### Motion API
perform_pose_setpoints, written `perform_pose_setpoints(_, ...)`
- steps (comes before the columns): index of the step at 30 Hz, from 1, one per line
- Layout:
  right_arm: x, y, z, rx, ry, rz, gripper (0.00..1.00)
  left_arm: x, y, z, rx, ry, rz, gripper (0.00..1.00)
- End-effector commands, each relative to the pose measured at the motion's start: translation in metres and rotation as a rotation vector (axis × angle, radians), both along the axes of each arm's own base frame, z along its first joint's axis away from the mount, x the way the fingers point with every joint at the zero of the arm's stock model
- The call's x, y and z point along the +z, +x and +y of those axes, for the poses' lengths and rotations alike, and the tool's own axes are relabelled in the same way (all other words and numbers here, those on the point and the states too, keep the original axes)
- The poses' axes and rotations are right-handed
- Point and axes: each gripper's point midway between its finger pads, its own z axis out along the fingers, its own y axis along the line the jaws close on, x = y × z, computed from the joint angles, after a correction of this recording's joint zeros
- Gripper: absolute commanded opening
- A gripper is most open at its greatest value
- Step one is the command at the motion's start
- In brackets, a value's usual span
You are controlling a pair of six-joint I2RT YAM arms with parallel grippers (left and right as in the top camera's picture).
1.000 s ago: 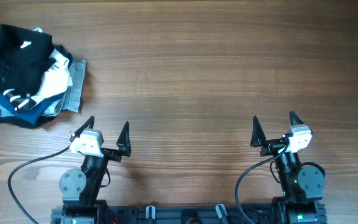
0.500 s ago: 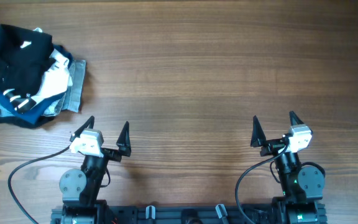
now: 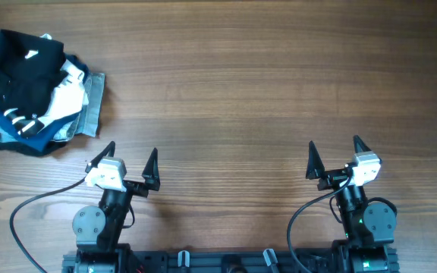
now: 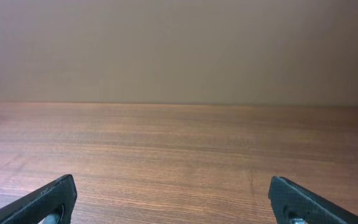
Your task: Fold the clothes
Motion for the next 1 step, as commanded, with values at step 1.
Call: perform_pose_setpoints(1, -0.0002, 0.0000, 0.0009, 0.008, -0.012, -0.001, 1.00, -0.0018, 0.0001, 0.0010, 0.009, -0.012, 0.005, 1.00)
